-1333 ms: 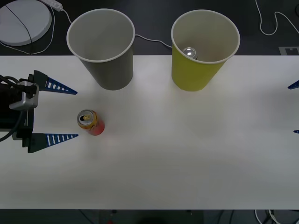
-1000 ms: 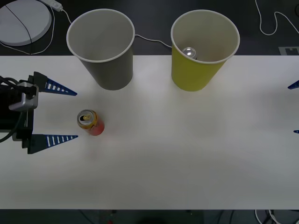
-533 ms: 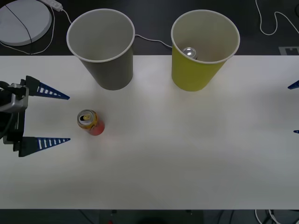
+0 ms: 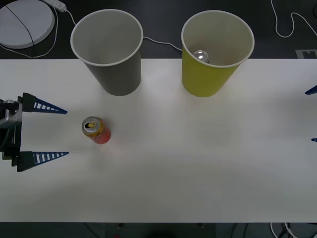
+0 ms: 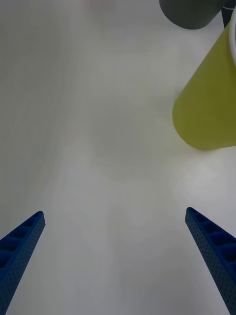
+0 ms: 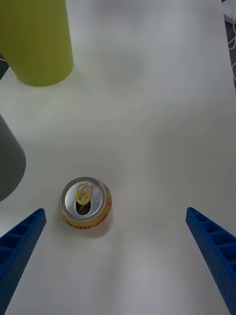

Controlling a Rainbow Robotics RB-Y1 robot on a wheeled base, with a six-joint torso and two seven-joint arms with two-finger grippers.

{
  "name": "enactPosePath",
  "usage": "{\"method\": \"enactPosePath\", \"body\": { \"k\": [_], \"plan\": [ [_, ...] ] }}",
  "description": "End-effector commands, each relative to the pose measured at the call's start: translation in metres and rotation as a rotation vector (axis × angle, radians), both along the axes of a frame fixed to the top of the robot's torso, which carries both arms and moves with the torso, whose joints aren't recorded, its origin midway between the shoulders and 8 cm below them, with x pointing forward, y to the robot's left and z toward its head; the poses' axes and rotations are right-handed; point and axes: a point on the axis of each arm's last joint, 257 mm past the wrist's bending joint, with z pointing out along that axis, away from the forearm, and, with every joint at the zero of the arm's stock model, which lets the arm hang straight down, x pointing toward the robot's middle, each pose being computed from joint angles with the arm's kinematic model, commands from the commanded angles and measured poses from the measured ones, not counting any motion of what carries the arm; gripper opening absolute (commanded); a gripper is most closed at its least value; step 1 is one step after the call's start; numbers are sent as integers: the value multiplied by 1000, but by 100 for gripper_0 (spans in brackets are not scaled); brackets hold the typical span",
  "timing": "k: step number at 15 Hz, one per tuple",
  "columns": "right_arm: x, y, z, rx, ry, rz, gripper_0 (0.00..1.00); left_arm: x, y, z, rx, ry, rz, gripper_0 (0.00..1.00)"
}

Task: Put the can into the green bin and the plastic bottle into the gray bin

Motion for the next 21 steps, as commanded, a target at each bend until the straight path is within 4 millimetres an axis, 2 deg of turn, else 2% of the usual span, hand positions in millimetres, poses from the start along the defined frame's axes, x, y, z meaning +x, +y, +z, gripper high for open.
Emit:
{"method": "enactPosePath", "body": {
  "k": [1, 6, 13, 21],
  "plan": [
    [0, 0, 0, 0, 0, 0, 100, -1, 5, -10, -34, 4, -10, 100],
    [0, 0, 0, 0, 0, 0, 100, 2, 21, -25, -55, -42, -28, 100],
    [0, 0, 0, 0, 0, 0, 100, -5, 32, -55, -115, -75, -44, 100],
    [0, 0, 0, 0, 0, 0, 100, 11, 43, -88, -215, -87, 76, 100]
  ]
}}
